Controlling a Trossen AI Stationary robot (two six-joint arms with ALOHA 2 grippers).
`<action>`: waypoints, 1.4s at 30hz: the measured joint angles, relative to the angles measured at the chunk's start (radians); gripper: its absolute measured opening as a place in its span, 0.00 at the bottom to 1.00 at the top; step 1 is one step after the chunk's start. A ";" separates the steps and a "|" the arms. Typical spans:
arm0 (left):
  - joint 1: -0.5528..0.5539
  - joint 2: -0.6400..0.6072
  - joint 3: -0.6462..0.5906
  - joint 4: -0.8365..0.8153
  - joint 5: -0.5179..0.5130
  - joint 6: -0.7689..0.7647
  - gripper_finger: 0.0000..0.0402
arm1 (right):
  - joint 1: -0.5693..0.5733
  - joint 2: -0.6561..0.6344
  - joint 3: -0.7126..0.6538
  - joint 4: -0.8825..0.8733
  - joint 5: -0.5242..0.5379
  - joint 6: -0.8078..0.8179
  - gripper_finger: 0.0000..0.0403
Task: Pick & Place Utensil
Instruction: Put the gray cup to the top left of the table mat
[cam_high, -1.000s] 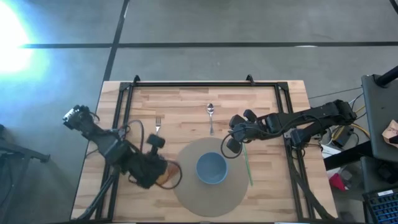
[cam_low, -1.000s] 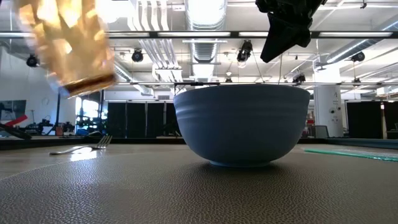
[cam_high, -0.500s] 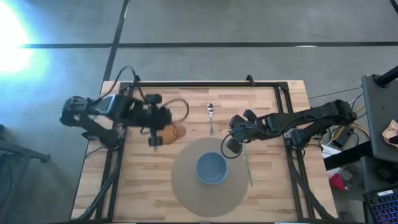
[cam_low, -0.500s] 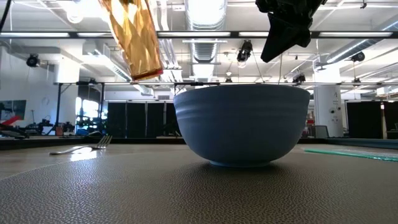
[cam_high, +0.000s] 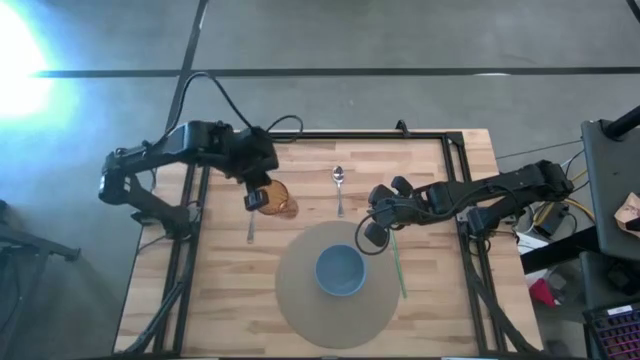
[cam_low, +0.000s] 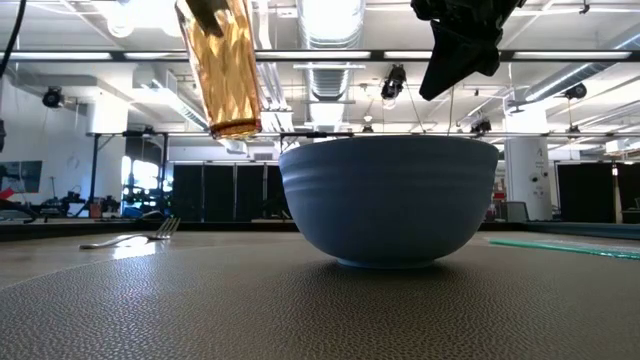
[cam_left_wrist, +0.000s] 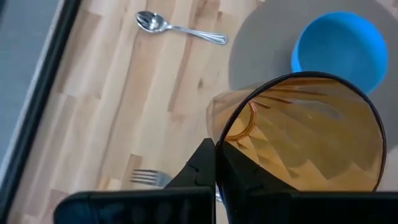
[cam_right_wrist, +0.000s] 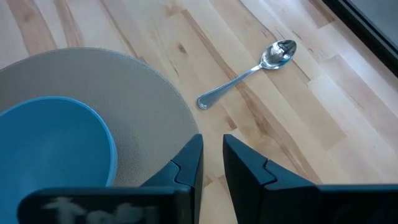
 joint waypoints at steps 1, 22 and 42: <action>0.012 0.000 0.000 -0.001 0.011 0.000 0.02 | 0.000 0.000 0.000 0.000 0.000 0.000 0.14; 0.031 0.072 -0.127 0.065 0.094 0.070 0.02 | 0.000 0.000 0.000 0.004 0.000 0.000 0.14; 0.069 0.078 -0.312 0.159 0.232 0.133 0.02 | 0.000 0.000 0.000 0.005 0.000 0.005 0.14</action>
